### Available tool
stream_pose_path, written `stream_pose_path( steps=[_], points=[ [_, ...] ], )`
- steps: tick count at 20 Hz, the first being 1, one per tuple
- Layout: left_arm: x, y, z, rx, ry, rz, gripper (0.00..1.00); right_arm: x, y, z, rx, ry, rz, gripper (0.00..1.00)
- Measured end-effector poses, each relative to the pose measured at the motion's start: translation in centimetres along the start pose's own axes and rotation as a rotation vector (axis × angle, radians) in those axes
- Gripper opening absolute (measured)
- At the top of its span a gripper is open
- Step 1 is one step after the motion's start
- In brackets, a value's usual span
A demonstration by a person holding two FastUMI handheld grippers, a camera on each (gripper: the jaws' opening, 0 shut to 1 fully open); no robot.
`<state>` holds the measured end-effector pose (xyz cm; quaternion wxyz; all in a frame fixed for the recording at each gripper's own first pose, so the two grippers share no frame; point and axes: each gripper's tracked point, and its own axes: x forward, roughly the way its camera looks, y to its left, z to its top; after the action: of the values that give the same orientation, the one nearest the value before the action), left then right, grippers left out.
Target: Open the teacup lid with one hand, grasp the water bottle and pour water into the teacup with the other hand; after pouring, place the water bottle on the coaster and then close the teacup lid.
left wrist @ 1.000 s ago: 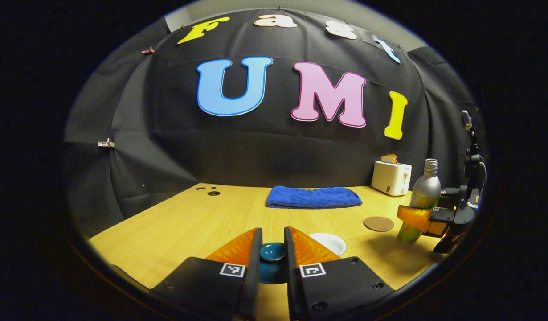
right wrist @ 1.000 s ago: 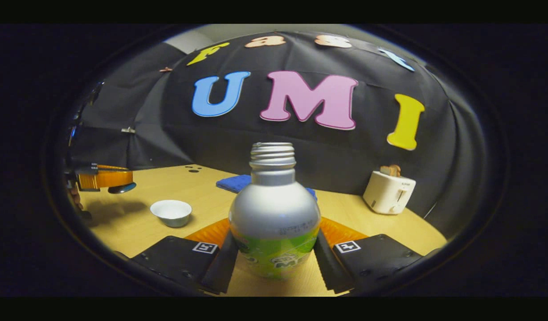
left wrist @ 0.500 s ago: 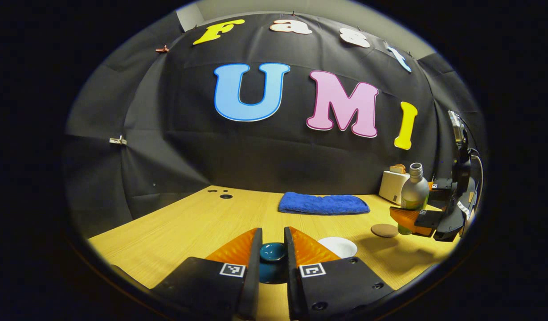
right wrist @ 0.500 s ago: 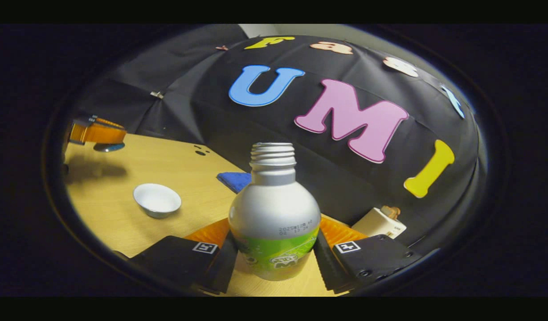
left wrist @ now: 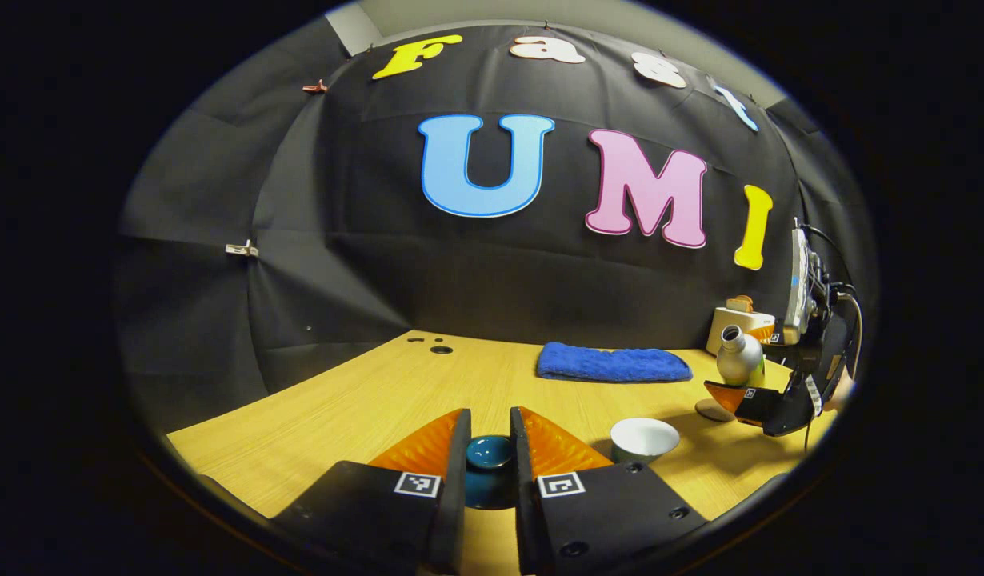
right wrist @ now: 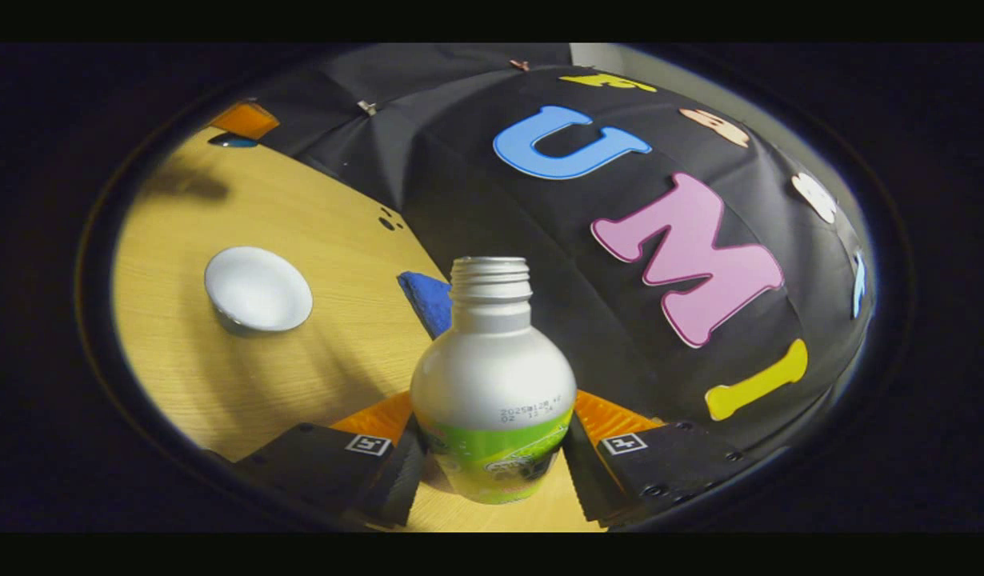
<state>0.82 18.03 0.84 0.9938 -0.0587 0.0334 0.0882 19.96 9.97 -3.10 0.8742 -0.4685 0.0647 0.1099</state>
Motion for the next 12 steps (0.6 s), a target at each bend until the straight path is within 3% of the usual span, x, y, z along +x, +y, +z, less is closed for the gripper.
stream_pose_path(
  steps=[4,12],
  points=[
    [0.1,0.7,-0.2,0.003,0.006,0.013,0.33,0.9,0.6,0.6,-0.134,-0.004,-0.018,0.80],
    [0.4,0.4,-1.5,-0.015,0.032,-0.007,0.30,2.0,3.3,0.8,-0.324,-0.037,0.027,0.80]
  ],
)
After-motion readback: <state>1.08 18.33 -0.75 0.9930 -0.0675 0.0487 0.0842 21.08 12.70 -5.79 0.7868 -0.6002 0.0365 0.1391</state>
